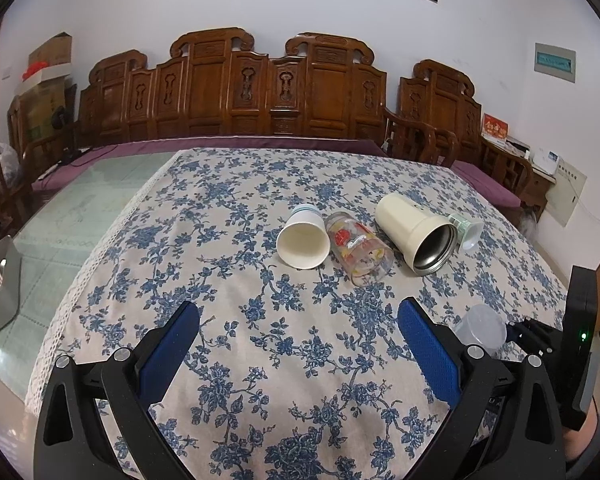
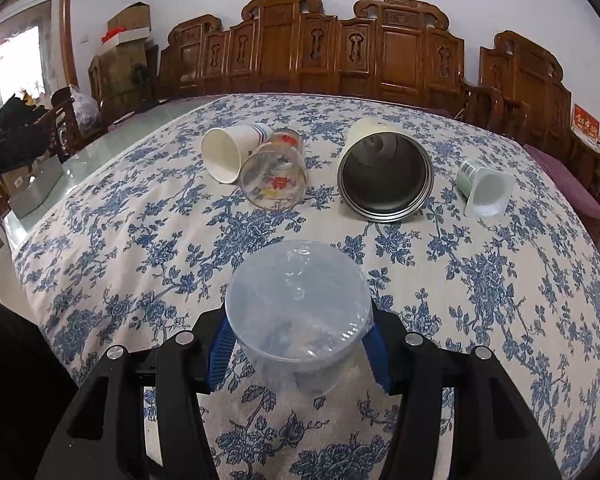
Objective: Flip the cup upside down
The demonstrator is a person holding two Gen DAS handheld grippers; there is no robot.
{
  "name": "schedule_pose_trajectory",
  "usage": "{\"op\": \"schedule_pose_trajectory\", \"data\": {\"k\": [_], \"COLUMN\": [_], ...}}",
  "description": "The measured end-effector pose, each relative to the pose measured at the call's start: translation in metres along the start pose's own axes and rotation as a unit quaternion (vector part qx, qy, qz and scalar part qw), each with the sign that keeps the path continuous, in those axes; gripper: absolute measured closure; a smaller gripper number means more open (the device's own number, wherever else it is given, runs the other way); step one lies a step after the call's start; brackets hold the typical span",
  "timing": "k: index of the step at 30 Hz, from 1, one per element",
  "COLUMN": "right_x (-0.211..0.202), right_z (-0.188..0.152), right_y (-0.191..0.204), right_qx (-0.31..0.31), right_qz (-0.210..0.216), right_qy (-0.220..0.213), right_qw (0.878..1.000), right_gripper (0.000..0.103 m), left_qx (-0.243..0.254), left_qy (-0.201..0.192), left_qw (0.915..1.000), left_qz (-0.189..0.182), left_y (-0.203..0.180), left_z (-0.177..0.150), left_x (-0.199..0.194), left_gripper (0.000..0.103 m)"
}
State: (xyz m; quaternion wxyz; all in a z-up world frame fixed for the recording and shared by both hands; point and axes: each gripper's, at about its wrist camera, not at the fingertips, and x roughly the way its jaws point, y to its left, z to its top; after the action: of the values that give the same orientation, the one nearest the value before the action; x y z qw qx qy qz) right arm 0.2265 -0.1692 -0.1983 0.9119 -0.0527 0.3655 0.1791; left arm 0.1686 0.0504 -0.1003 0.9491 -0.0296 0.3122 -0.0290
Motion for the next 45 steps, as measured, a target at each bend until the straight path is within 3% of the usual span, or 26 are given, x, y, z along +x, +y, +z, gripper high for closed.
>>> {"op": "schedule_pose_trajectory", "data": {"k": [7,16,27,45], "right_x": [-0.029,-0.138,-0.214,-0.231], "right_z": [0.000,-0.001,-0.009,-0.009], "right_y": [-0.006,-0.023,-0.027,-0.020], "right_qx": [0.026,0.067,0.075,0.067], "right_qz": [-0.001,-0.020,-0.024,-0.025], "right_qy": [-0.017,-0.086,-0.133,-0.150], "right_qw": [1.000,0.994,0.988,0.986], "right_gripper": [0.025,0.003,0.002,0.002], "left_qx": [0.011,0.024,0.022,0.030], "left_qy": [-0.005,-0.044,-0.072,-0.083], "left_qw": [0.9999,0.9982,0.9963,0.9953], "left_qz": [0.011,0.034,0.040,0.040], "left_y": [-0.012,-0.048,-0.072,-0.083], "left_z": [0.003,-0.005,-0.015,-0.018], "left_x": [-0.013,-0.079,-0.141,-0.155], "left_gripper": [0.008,0.008,0.008,0.008]}}
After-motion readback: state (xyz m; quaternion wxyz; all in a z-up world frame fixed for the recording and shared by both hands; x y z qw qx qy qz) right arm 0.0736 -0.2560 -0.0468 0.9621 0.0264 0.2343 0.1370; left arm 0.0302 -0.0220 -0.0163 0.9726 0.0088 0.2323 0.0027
